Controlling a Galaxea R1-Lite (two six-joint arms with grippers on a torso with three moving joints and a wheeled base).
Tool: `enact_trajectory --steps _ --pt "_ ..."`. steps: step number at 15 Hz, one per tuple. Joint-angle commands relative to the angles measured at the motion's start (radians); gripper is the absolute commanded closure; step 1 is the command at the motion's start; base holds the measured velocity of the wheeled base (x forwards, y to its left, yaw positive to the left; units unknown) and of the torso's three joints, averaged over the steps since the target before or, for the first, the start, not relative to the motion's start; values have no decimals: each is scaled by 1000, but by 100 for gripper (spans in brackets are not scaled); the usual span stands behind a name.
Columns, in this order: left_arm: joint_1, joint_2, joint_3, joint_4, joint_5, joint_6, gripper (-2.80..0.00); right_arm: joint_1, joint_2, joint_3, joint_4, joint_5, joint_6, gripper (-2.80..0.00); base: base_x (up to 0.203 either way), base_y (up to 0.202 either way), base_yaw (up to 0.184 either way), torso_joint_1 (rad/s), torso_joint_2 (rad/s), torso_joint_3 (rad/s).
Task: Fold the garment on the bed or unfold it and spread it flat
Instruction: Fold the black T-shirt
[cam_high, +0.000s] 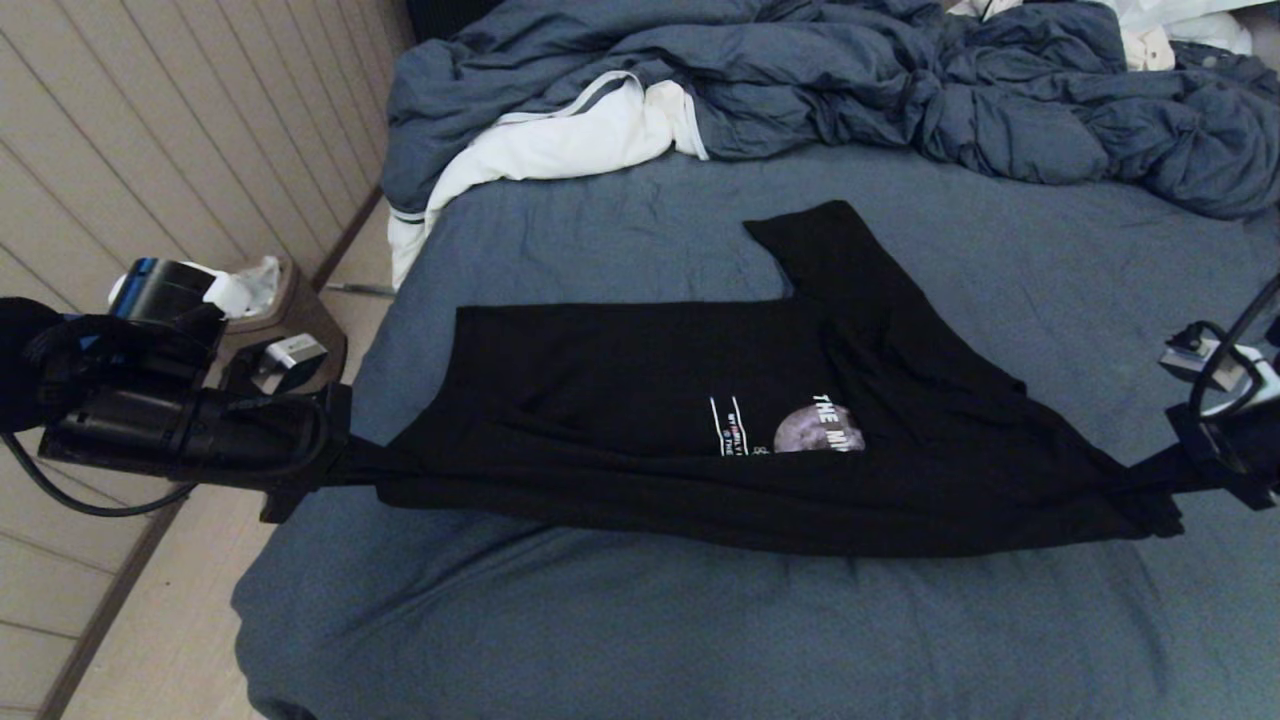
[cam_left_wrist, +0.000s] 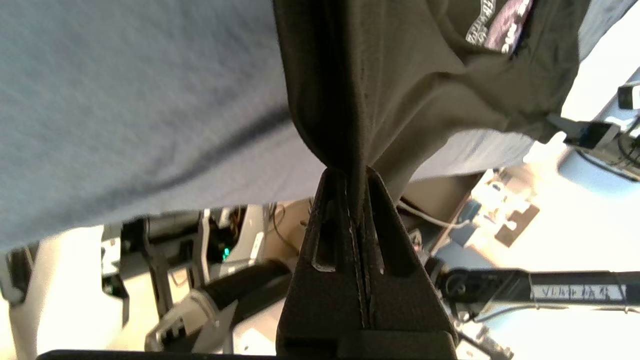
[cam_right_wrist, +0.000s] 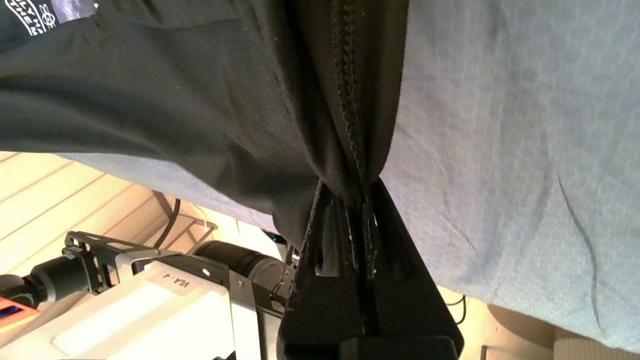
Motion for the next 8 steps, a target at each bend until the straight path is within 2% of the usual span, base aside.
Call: enact_trajectory --steps 1,6,8 --pt "-10 -17 25 3 -3 -3 0 -5 -7 19 5 0 -3 0 0 0 0 0 0 0" --pt "-16 -49 88 -3 -5 -1 0 -12 -24 70 -5 -22 -9 0 0 0 0 0 0 0" --pt "-15 -54 113 -3 -26 16 0 -13 -30 84 -8 -23 -9 0 0 0 0 0 0 0"
